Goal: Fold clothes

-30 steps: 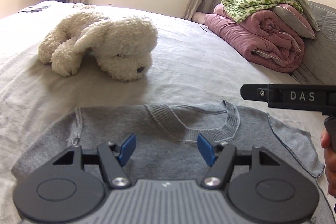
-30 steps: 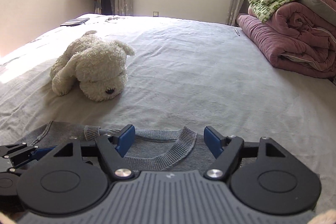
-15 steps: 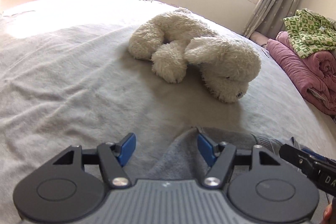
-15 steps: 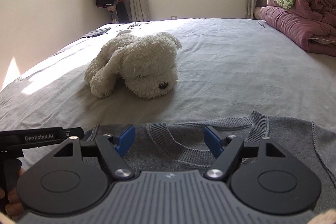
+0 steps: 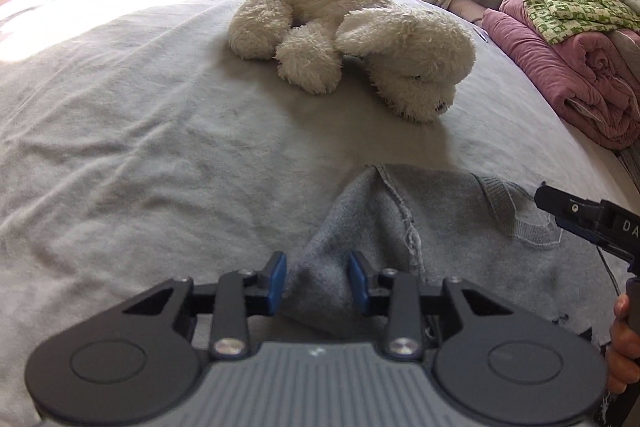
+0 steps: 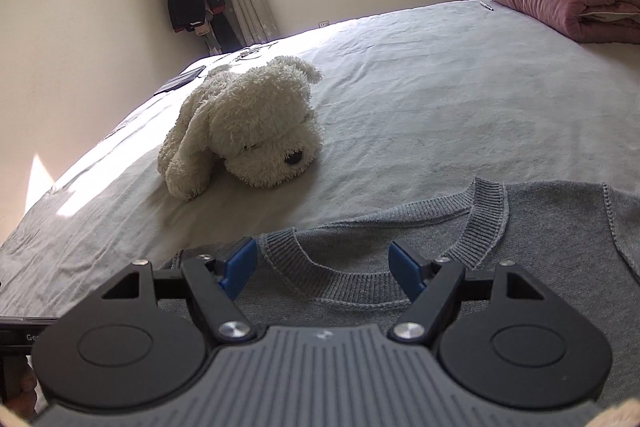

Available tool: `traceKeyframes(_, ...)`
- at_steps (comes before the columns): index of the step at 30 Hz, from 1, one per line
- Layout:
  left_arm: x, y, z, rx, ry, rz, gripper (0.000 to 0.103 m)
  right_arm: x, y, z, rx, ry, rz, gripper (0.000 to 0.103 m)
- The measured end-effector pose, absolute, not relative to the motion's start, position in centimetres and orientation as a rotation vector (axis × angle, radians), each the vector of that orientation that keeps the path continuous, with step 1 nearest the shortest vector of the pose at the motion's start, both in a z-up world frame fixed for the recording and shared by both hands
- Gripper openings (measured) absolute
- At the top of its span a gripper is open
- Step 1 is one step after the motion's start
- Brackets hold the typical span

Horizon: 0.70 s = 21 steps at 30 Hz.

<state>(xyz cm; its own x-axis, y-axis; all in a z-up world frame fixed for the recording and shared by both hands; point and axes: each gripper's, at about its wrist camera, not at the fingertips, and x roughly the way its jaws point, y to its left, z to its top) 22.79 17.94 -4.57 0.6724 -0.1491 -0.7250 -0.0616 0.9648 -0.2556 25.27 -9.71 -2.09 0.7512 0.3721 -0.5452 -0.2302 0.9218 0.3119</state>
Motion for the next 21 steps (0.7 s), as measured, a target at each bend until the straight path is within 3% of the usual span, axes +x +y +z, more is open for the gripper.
traceKeyframes(1, 22.7, 18.1, -4.6, -0.299, 0.812, -0.051, 0.011, 25.2, -9.5, -2.0, 0.230, 0.641, 0.345, 0.076)
traceKeyframes(3, 22.4, 18.5, -4.8, -0.356, 0.766, -0.054, 0.008, 24.9, -9.0, -1.7, 0.226, 0.639, 0.374, 0.076)
traceKeyframes(9, 21.7, 17.9, -2.3, -0.501, 0.580, -0.212, 0.007, 23.9, -8.1, -0.4, 0.301, 0.625, 0.583, 0.076)
traceKeyframes(13, 21.8, 16.2, -2.5, -0.493, 0.589, -0.451, 0.008, 24.0, -9.1, -0.1, 0.431, 0.625, 0.653, 0.075)
traceKeyframes(17, 22.3, 13.4, -3.9, -0.402, 0.670, -0.590, 0.008, 25.4, -10.2, -1.6, 0.535, 0.723, 0.668, 0.058)
traceKeyframes(21, 22.5, 11.2, -5.0, -0.305, 0.741, -0.636, 0.009, 26.4, -9.9, -3.8, 0.505, 0.823, 0.595, 0.054)
